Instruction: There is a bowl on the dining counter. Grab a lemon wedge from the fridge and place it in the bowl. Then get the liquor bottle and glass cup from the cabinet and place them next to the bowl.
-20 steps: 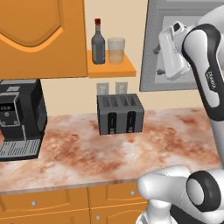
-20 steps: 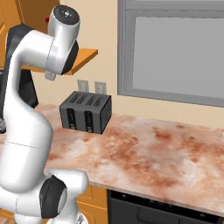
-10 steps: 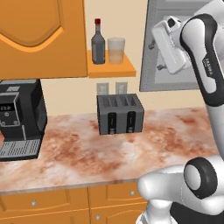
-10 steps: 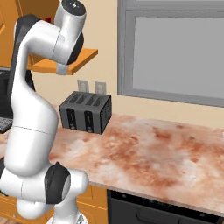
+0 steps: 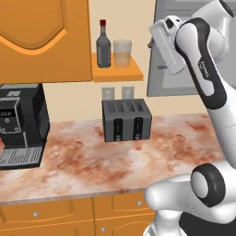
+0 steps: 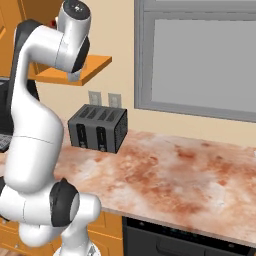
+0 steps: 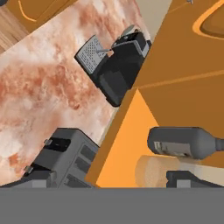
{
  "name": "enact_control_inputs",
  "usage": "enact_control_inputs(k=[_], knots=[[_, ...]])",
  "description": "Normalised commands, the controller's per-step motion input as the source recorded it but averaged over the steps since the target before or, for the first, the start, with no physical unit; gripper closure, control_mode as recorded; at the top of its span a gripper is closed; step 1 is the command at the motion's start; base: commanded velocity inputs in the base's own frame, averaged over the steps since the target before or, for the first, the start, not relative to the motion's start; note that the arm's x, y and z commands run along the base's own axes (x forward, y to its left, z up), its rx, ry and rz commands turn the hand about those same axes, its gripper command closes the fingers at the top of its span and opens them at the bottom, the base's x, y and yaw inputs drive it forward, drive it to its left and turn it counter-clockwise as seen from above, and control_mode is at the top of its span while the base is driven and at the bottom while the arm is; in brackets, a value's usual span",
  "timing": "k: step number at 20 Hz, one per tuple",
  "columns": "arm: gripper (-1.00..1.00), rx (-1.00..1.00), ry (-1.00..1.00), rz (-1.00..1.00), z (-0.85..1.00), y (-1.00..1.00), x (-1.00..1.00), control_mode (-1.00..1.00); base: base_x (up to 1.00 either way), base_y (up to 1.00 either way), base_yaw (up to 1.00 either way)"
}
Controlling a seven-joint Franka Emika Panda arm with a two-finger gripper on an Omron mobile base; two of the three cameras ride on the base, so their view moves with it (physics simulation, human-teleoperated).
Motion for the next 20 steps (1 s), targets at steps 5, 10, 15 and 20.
enact_control_inputs(k=[5, 10, 15, 20], knots=[[-1.0, -0.02, 0.0, 0.0, -0.05, 0.05, 0.63, -1.0, 0.0, 0.0, 0.0], [-1.0, 0.0, 0.0, 0.0, -0.01, 0.0, 0.58, -1.0, 0.0, 0.0, 0.0], [-1.0, -0.01, 0.0, 0.0, 0.04, 0.0, 0.39, -1.0, 0.0, 0.0, 0.0], [-1.0, -0.01, 0.0, 0.0, 0.04, 0.04, 0.38, -1.0, 0.0, 0.0, 0.0]])
